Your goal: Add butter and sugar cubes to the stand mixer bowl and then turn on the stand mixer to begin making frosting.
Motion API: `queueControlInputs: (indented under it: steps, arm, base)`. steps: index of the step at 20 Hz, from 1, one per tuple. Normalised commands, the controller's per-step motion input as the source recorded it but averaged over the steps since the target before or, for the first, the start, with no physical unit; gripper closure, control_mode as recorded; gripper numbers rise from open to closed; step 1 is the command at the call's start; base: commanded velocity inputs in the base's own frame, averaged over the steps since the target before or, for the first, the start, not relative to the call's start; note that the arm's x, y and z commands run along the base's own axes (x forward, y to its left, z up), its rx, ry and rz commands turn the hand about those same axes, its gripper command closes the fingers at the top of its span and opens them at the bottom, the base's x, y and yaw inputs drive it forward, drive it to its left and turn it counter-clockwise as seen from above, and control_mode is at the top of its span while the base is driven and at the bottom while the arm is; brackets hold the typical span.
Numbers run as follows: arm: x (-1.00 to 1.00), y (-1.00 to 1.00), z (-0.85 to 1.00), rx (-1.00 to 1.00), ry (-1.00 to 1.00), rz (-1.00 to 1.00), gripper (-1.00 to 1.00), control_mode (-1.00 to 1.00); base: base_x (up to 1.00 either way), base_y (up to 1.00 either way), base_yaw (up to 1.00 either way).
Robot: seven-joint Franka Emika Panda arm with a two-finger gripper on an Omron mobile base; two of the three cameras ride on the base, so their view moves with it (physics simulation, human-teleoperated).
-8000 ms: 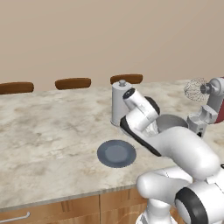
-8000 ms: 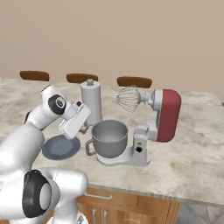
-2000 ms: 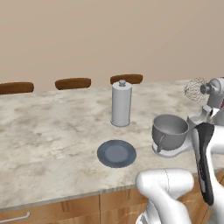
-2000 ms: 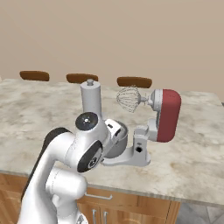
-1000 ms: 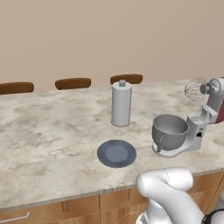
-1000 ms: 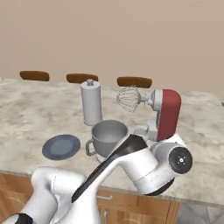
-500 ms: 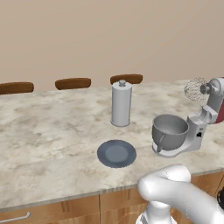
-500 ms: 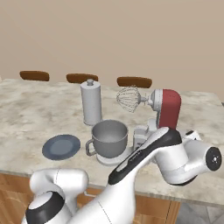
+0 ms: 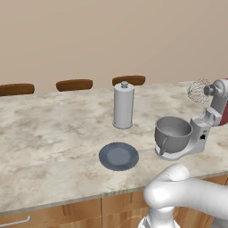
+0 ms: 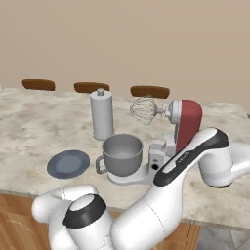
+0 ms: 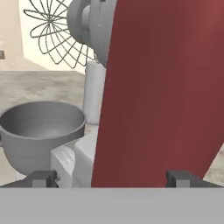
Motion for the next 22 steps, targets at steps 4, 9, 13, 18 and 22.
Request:
queueControlInputs:
  steps: [4,9,13,18,22]
  arm:
    - [0.27,0.0,0.14,0.08,0.0,0.04,-1.0,-1.0]
    - [0.02,0.1,0.24,0.01,-0.01,0.0,-1.0,-1.0]
    - [0.01,0.34,0.3,0.0,-0.01,0.0,-1.0,-1.0]
    - [0.04,0.61,0.24,0.0,0.0,0.0,-1.0,-1.0]
    - [0.03,0.73,0.03,-0.03,0.01,0.01,-1.0,-1.0]
  base:
    - [0.0,0.0,0.0]
    - [0.0,0.0,0.0]
    - [0.0,0.0,0.0]
    - [0.0,0.0,0.0]
    - [0.0,0.0,0.0]
